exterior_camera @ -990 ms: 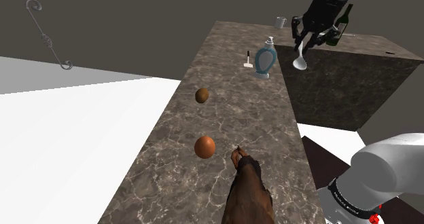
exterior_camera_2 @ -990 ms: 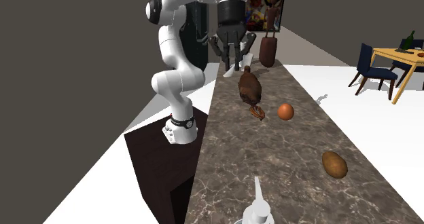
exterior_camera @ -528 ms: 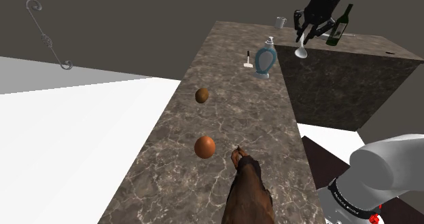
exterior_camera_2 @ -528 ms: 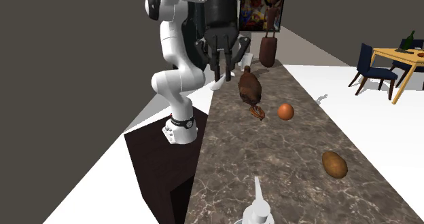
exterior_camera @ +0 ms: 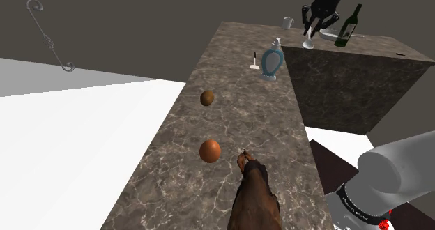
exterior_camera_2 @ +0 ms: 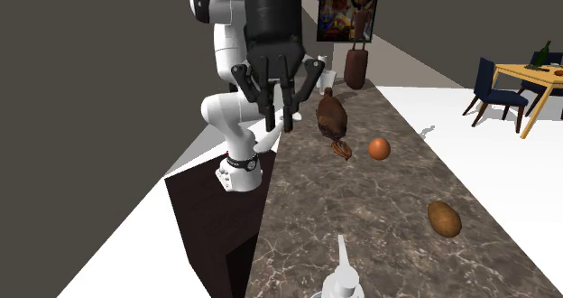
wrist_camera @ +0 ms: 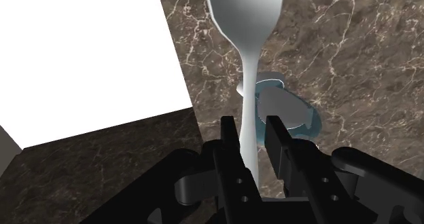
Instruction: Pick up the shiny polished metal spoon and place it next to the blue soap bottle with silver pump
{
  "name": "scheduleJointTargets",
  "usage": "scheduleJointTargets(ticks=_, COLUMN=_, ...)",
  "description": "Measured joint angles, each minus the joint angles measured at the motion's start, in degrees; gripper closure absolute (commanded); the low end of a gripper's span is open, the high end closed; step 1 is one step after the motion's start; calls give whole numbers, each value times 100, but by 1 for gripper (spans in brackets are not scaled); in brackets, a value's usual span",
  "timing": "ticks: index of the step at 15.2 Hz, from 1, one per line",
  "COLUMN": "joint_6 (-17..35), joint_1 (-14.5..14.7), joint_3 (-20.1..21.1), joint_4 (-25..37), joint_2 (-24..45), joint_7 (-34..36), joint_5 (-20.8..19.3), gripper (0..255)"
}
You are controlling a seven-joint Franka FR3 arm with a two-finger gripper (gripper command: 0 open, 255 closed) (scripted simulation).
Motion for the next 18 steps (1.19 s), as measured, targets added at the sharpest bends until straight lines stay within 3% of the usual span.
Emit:
scheduleJointTargets(ticks=4, joint_6=126, joint_1=-85, joint_3=-171, joint_4=496, joint_2=619, joint_7=-250, joint_5=5, gripper=255)
scheduleJointTargets(ticks=18, joint_6=1182, joint_1=-97, joint_3=-192, joint_4=-611, joint_2=566, joint_7=-258, joint_5=-5, gripper=255)
